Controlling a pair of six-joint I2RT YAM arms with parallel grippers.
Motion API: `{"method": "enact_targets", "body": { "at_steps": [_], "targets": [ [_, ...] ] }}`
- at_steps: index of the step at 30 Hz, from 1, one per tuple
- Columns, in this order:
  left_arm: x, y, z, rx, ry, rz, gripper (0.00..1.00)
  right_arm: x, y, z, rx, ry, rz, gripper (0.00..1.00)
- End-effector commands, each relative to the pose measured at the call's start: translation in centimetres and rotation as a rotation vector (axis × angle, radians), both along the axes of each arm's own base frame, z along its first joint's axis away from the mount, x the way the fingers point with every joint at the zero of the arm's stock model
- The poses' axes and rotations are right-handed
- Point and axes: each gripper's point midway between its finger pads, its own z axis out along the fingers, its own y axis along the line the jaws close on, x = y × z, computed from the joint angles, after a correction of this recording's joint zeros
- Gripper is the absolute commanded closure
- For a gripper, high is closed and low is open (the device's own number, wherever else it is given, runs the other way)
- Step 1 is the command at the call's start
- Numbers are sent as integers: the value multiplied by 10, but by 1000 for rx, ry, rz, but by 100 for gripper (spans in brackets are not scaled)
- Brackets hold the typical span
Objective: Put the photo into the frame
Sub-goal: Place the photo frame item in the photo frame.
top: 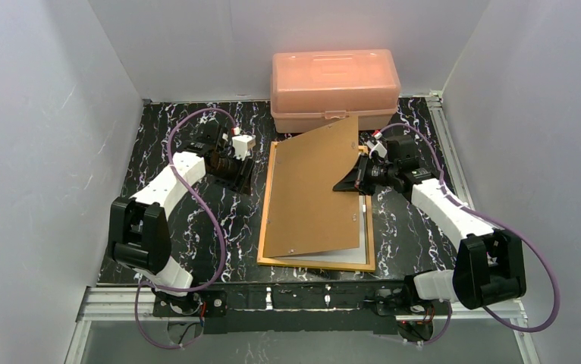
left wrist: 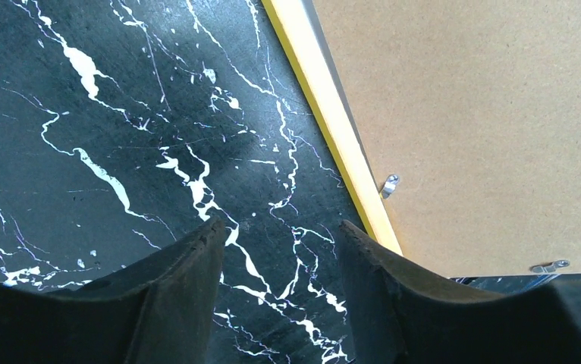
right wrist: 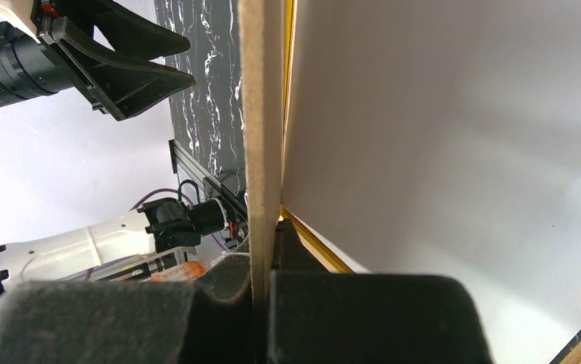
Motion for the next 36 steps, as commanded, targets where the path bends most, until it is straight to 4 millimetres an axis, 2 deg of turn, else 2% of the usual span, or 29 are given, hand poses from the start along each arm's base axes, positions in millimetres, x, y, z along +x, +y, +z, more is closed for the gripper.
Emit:
{"method": "enact_targets", "body": {
  "at_steps": [1, 4, 8, 20, 27, 36],
  "targets": [
    [0, 1, 5, -9, -13, 11, 49, 9, 8, 20, 60, -102, 55, 99],
    [5, 4, -1, 15, -6, 27, 57, 10, 8, 19, 60, -104, 62, 99],
    [6, 1, -6, 5, 9, 28, 62, 11, 5, 13, 43, -101, 65, 99],
    [6, -4, -20, -8, 46, 22, 63, 5, 2, -9, 35, -57, 78, 99],
    [5, -4, -25, -6, 59, 15, 62, 5, 2, -15, 30, -59, 84, 99],
    [3, -5, -40, 30, 91, 3, 62, 10, 3, -12, 9, -108, 129, 99]
  ]
}}
